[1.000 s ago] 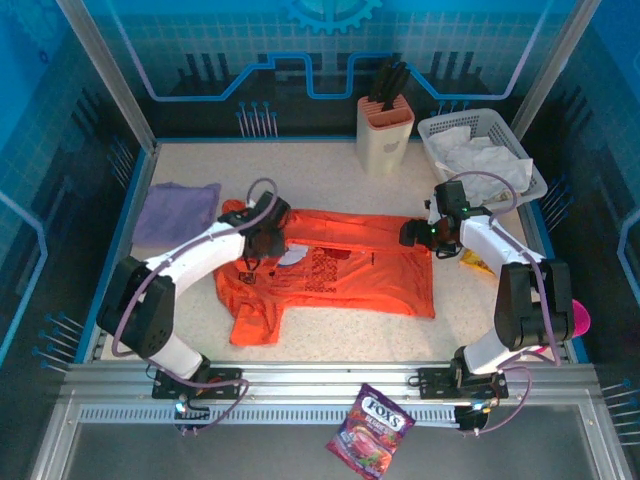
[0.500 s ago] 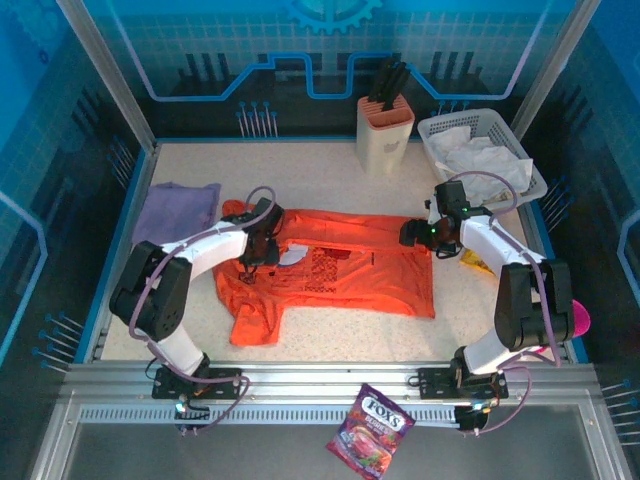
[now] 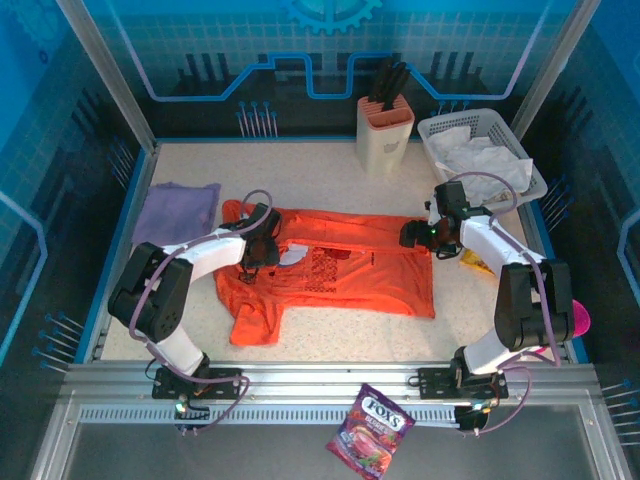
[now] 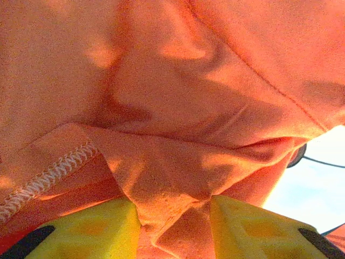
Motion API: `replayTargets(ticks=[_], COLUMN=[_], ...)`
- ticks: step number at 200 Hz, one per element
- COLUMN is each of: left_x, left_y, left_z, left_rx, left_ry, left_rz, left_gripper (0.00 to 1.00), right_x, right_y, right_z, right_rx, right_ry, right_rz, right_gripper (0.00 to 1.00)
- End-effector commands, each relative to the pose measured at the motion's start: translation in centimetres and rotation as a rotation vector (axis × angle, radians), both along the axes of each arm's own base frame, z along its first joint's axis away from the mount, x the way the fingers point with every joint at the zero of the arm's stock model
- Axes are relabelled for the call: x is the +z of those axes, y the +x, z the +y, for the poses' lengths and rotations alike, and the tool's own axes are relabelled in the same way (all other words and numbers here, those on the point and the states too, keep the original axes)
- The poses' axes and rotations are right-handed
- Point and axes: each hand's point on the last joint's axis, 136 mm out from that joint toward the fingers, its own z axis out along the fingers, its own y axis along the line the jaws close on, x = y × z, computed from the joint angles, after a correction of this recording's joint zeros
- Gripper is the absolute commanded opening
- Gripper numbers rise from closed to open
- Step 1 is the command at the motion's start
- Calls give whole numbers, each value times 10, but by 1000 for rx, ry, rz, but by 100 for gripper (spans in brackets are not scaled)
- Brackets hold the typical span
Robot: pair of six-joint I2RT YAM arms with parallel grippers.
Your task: Fold and stack the t-shirts
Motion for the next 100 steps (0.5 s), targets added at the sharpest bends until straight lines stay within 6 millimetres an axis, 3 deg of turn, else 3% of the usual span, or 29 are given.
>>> replayTargets(ticks=[1,53,87,100], left_x=[-4,-5,5,12], left_y=[1,-2,-8,-10], left_z=[5,4,0,0], left_rx=[26,53,88,100], left_ry=[-6,-43,-108,-123], left_rz=[-9,-33,-64,-87], left_gripper=[38,27,2,0], right_x=[10,12,12,12], right_y=[-1,0,-1,0], right_z=[7,7,7,7], right_rx=[31,32,32,32], right_ry=[6,5,9,8], right_rz=[-15,-18,-17,-19], right_gripper=[86,85,85,85])
